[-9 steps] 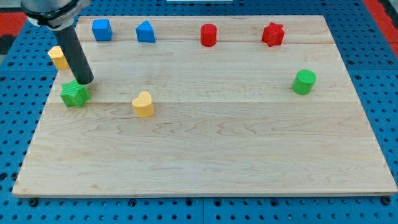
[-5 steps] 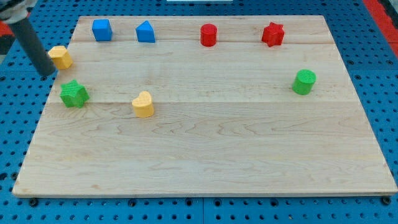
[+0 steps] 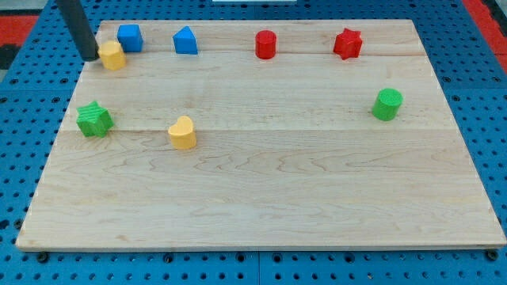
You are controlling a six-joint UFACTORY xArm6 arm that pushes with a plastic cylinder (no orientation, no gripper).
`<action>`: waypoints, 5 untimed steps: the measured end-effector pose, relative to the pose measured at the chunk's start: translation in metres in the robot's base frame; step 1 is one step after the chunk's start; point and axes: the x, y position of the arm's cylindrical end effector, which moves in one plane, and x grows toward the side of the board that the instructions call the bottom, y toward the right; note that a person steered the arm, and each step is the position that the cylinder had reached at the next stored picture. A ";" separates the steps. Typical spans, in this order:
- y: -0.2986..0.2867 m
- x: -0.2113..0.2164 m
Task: Move the hexagon parallel to the left of the green circle
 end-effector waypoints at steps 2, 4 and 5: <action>0.027 0.051; -0.019 -0.007; -0.012 -0.032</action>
